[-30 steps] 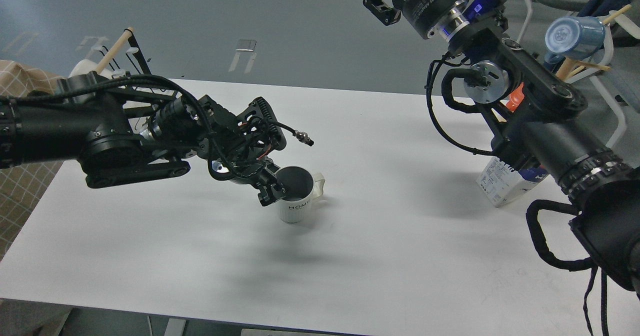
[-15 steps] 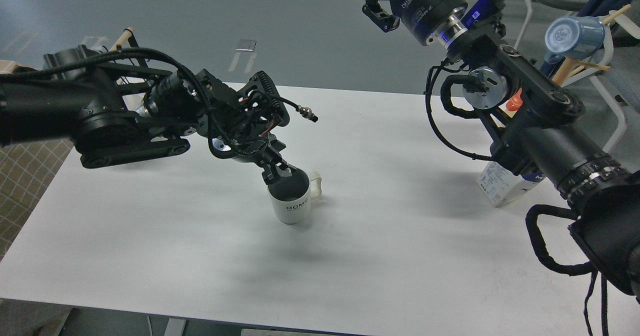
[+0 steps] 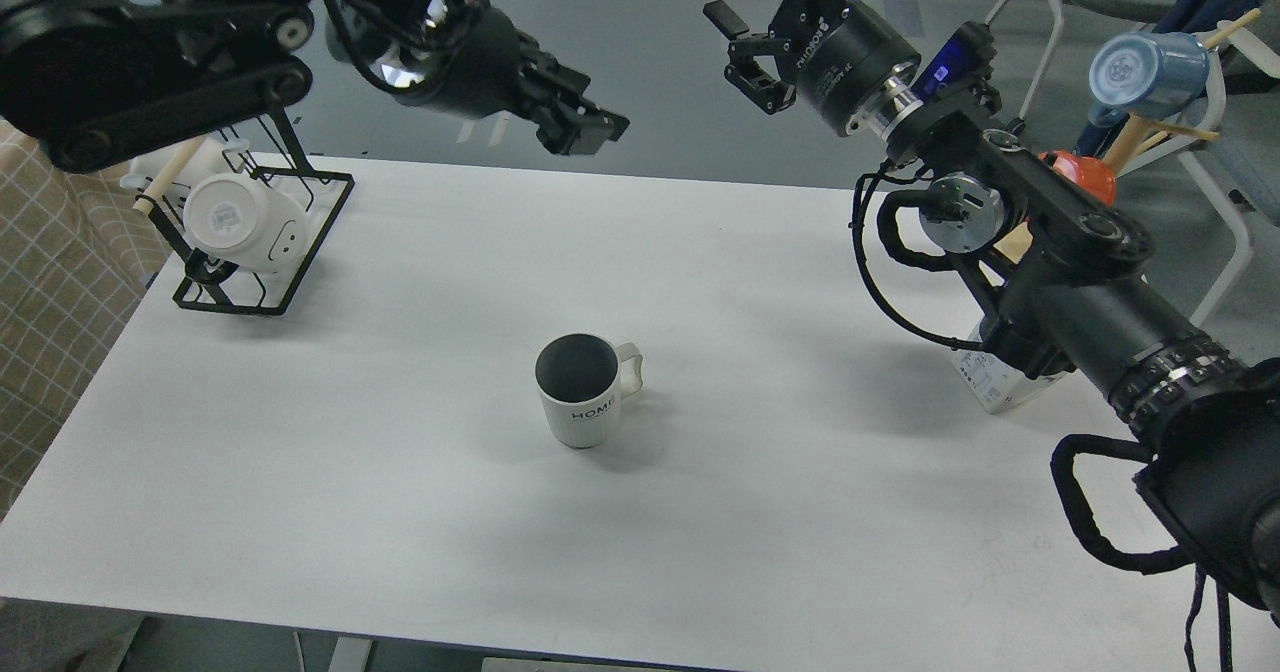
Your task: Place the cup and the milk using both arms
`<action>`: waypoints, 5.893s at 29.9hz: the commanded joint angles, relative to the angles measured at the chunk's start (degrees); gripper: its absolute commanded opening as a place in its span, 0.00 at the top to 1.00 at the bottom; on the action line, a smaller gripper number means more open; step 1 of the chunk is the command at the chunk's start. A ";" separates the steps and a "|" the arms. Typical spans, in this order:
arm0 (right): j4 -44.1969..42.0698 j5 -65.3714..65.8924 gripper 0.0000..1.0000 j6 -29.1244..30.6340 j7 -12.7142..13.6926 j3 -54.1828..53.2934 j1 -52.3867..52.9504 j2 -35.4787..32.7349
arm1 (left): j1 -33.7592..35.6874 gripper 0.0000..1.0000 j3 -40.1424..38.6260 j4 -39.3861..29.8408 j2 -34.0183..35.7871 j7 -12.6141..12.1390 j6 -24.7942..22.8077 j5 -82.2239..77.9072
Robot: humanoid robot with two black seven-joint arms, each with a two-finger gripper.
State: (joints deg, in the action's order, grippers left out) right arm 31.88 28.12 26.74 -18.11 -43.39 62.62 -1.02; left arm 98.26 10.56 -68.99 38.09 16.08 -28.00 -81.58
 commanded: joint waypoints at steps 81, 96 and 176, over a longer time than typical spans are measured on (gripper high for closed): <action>52.50 65.93 0.00 -54.16 -0.26 71.52 13.50 -76.06 | -38.93 0.02 -37.63 10.45 -2.41 0.00 8.57 65.23; 48.98 65.93 0.00 -54.74 -0.26 71.08 7.97 -70.89 | -39.02 0.02 -37.72 10.80 -4.16 0.00 8.31 65.14; 44.05 68.47 1.00 -46.10 -1.58 38.12 -9.80 -51.82 | -39.99 0.02 -38.42 11.07 -3.55 0.00 6.20 65.14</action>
State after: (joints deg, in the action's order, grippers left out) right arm 74.90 96.42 -23.46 -19.68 -5.25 49.91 -55.34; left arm 58.27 -27.86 -57.92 34.54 16.08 -21.80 -16.44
